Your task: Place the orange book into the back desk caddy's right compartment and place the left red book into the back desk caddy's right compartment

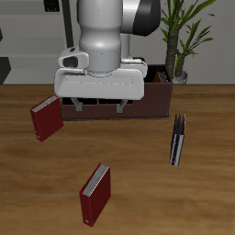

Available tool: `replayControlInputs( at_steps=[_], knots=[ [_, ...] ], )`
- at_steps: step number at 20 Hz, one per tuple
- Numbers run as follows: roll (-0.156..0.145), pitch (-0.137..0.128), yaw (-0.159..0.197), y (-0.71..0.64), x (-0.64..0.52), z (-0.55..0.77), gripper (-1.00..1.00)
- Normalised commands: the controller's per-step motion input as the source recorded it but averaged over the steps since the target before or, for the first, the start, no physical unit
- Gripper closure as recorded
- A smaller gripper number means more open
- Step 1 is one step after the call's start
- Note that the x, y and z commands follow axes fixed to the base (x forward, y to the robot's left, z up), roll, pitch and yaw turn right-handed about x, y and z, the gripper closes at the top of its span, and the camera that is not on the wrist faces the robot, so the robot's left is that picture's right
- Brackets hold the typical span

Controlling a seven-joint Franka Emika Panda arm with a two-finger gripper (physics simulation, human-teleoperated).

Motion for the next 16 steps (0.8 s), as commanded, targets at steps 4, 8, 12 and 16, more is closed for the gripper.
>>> replayControlInputs(
  at_steps=[4,8,12,16],
  knots=[
    [-0.003,-0.006,-0.022,-0.03,0.36,-0.14,-1.00],
    [0.057,-0.034,-0.038,0.06,0.16,-0.04,-1.00],
    [0.034,-0.013,-0.037,0.00,0.11,-0.10,-1.00],
    [0.041,-0.016,-0.055,-0.01,0.14,-0.21,-1.00]
  ],
)
